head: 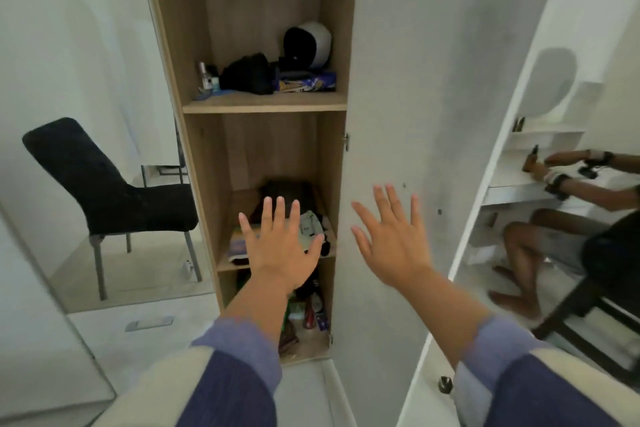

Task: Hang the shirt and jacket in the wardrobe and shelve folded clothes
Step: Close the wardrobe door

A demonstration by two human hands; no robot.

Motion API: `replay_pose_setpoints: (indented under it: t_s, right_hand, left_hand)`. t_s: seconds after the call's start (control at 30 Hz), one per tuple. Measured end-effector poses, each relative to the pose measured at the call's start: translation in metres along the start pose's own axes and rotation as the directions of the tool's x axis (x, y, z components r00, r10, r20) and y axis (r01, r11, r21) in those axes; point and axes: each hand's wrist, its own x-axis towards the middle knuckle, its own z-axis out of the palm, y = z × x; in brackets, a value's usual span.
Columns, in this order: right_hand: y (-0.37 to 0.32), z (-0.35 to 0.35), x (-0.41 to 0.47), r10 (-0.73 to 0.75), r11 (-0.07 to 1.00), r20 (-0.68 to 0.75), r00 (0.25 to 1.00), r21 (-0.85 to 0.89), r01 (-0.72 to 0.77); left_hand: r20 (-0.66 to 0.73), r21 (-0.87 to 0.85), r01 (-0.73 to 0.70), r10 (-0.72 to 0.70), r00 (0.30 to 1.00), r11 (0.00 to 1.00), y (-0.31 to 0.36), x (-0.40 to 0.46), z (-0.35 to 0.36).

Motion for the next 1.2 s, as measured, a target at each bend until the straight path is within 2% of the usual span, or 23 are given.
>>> replay_pose_setpoints:
  t_s: [0.1,0.2,0.27,0.37,0.43,0.5,0.57,0.7,0.8,1.03,1.2]
  right_hand:
    - [0.043,-0.039,-0.006,0.053,0.995,-0.266,0.963,-0.066,-0.073]
    - [0.083,-0.067,-0.019,0.104,0.988,-0.477,0.873,-0.052,-0.146]
    - [0.105,-0.079,-0.027,0.183,0.976,-0.560,0.808,0.006,-0.217]
    - [0.127,-0.088,-0.030,0.390,0.917,-0.522,0.759,0.148,-0.369]
    - [0.136,-0.089,-0.024,0.455,0.888,-0.389,0.801,0.139,-0.438]
    - [0.140,-0.086,-0.018,0.421,0.905,-0.270,0.866,0.064,-0.420]
    - [0.142,-0.083,-0.015,0.378,0.925,-0.218,0.900,0.039,-0.379]
    - [0.146,-0.083,-0.013,0.324,0.946,-0.200,0.925,0.047,-0.321]
    - [0.146,-0.082,-0.010,0.200,0.979,-0.238,0.950,0.004,-0.204]
    - [0.098,-0.082,0.017,-0.088,0.996,-0.257,0.962,-0.023,0.085]
    - [0.027,-0.079,0.052,-0.201,0.968,-0.282,0.938,0.088,0.234]
  left_hand:
    - [-0.108,-0.025,-0.098,0.095,0.990,0.995,0.046,0.009,-0.031]
    - [-0.206,-0.064,-0.204,0.187,0.961,0.977,0.090,0.014,-0.054]
    - [-0.287,-0.093,-0.271,0.234,0.929,0.958,0.117,0.016,-0.065]
    - [-0.342,-0.118,-0.337,0.281,0.897,0.934,0.153,0.017,-0.075]
    - [-0.341,-0.128,-0.361,0.301,0.891,0.924,0.174,0.017,-0.080]
    - [-0.338,-0.139,-0.370,0.307,0.890,0.919,0.190,0.018,-0.084]
    - [-0.349,-0.127,-0.359,0.297,0.889,0.925,0.197,0.022,-0.085]
    - [-0.385,-0.004,-0.369,0.339,0.858,0.930,0.184,0.033,-0.091]
    - [-0.429,0.102,-0.411,0.412,0.804,0.906,0.162,0.033,-0.096]
    - [-0.485,0.329,-0.424,0.536,0.691,0.844,0.069,0.030,-0.116]
    - [-0.485,0.398,-0.324,0.497,0.720,0.858,-0.009,0.023,-0.127]
